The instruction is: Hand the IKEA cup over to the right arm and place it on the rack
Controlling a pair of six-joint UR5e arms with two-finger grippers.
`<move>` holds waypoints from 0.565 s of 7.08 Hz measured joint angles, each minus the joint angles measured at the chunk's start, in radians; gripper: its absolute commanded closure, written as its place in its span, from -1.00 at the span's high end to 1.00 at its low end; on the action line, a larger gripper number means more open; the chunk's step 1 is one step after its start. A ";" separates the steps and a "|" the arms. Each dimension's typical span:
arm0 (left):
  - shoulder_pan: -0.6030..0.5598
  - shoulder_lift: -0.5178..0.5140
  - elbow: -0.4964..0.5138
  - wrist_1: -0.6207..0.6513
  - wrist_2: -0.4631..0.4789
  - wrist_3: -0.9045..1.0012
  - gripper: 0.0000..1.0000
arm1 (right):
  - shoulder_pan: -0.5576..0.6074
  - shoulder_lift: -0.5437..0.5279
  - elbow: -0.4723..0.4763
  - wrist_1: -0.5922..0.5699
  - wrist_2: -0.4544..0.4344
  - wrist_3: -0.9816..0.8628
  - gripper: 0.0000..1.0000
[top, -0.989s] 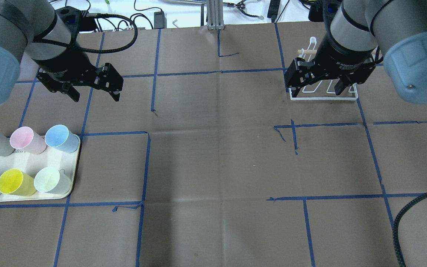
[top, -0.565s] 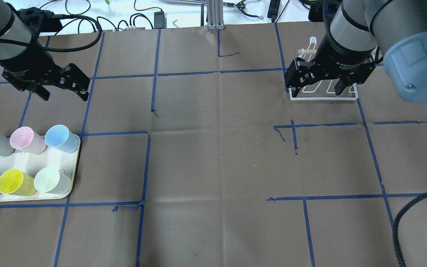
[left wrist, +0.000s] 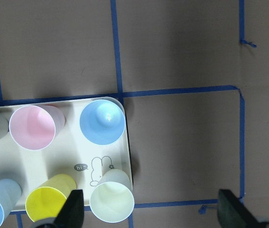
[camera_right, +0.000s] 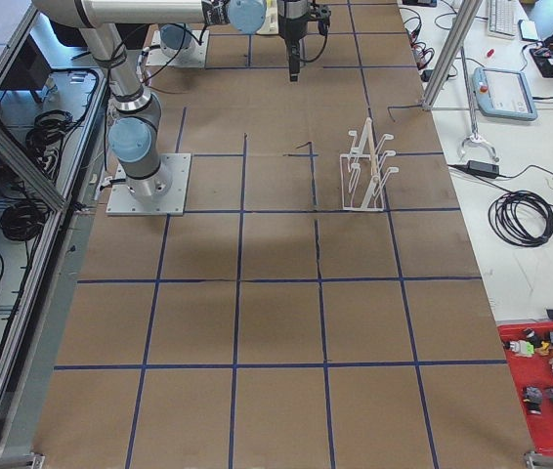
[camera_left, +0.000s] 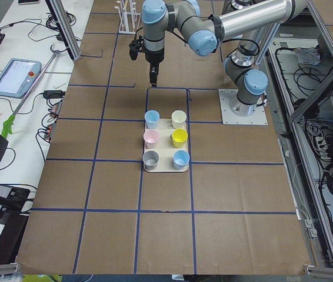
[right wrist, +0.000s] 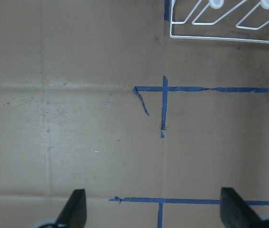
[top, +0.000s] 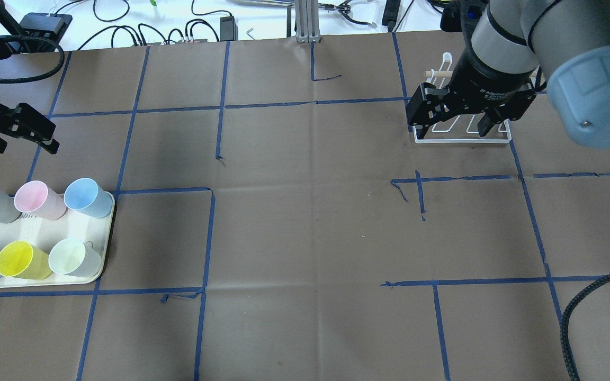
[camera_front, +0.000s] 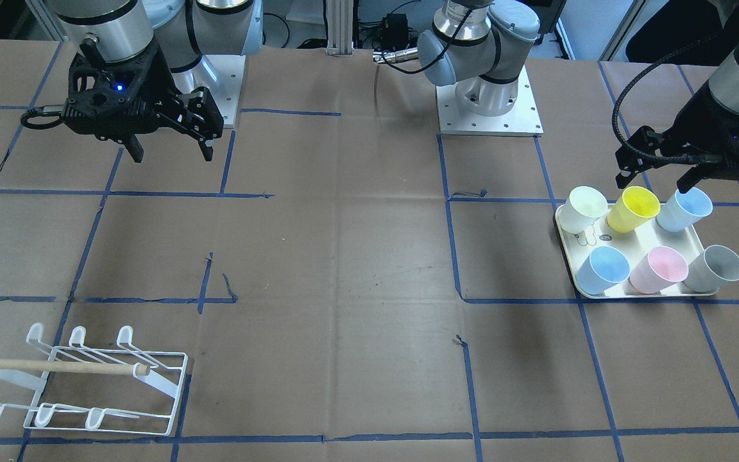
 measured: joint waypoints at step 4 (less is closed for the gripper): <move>0.025 -0.079 -0.153 0.272 -0.007 0.024 0.99 | 0.000 0.000 0.000 -0.001 0.000 0.000 1.00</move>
